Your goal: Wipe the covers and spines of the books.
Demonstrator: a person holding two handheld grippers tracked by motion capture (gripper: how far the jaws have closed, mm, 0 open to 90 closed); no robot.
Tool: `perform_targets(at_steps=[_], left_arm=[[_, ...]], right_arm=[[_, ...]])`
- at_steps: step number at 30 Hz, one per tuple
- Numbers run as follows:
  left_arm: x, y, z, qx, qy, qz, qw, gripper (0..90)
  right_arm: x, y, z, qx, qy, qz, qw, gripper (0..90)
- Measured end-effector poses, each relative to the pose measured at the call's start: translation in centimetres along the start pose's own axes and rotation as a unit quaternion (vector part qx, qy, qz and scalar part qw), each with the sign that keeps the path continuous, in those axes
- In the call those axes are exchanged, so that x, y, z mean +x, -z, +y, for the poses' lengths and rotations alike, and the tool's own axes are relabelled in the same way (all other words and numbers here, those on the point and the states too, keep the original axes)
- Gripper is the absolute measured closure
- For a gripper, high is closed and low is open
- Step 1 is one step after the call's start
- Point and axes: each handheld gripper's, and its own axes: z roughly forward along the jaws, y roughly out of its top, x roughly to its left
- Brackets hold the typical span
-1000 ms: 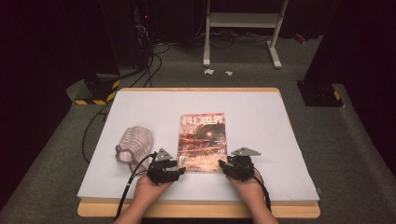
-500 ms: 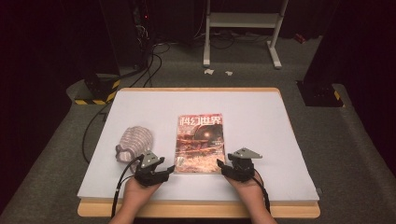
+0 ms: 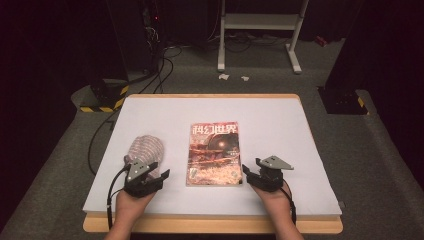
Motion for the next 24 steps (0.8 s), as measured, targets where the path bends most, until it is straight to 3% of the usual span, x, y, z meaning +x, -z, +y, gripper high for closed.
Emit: perform_targets(at_steps=[8, 15, 19, 24], left_arm=[[2.9, 1.5, 0.2, -0.007, 0.024, 0.029, 0.9993, 42.6], [4.1, 1.9, 0.3, -0.006, 0.030, 0.046, 0.9985, 41.4], [4.3, 1.9, 0.3, -0.007, 0.031, 0.046, 0.9984, 41.3], [4.2, 1.9, 0.3, -0.006, 0.028, 0.047, 0.9985, 41.2]], right_arm=[[-2.7, 1.6, -0.4, -0.005, -0.017, -0.044, 0.9989, 38.5], [-5.9, 3.7, -1.0, -0.017, -0.038, -0.100, 0.9941, 38.0], [-6.6, 4.1, -1.3, -0.016, -0.046, -0.109, 0.9928, 37.8], [-6.4, 3.8, -1.3, -0.010, -0.040, -0.108, 0.9933, 37.5]])
